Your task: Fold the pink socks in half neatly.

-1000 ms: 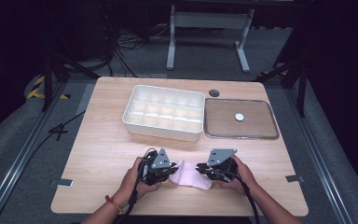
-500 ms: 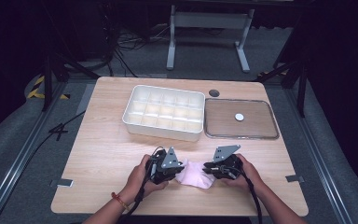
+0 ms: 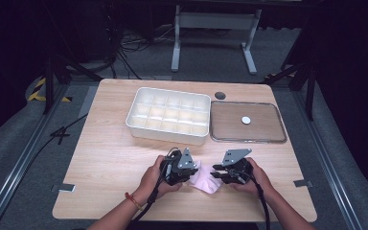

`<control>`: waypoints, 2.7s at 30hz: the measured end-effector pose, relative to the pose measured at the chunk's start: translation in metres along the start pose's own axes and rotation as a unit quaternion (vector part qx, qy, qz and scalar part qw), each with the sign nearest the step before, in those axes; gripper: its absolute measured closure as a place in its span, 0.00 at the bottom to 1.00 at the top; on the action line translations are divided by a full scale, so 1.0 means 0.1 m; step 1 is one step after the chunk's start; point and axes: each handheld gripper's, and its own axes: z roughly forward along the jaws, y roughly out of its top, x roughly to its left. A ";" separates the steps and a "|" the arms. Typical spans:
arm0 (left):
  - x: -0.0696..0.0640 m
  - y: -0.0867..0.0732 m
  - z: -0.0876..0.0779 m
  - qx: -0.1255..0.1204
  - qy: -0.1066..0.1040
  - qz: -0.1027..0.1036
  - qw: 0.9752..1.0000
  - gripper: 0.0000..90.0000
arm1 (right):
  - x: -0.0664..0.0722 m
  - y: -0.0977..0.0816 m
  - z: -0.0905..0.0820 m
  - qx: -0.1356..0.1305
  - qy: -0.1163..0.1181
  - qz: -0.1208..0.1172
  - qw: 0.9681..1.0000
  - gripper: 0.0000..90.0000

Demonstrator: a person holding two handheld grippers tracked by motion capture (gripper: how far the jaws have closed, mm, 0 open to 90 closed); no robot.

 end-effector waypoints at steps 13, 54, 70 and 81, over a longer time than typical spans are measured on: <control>-0.10 0.04 0.29 0.011 -0.020 -0.009 1.000 0.88 | -0.10 -0.06 0.09 0.010 0.022 0.037 0.999 0.67; -0.09 -0.34 0.19 -0.013 -0.031 0.004 0.999 0.82 | -0.10 -0.06 -0.06 -0.019 0.004 0.037 0.999 0.65; -0.07 -0.36 0.23 -0.011 -0.034 -0.006 0.999 0.79 | 0.23 0.27 -0.14 -0.070 0.020 -0.013 0.997 0.85; -0.05 -0.38 0.24 -0.021 -0.037 -0.018 0.999 0.75 | 0.22 0.14 -0.03 -0.010 0.023 -0.040 0.999 0.96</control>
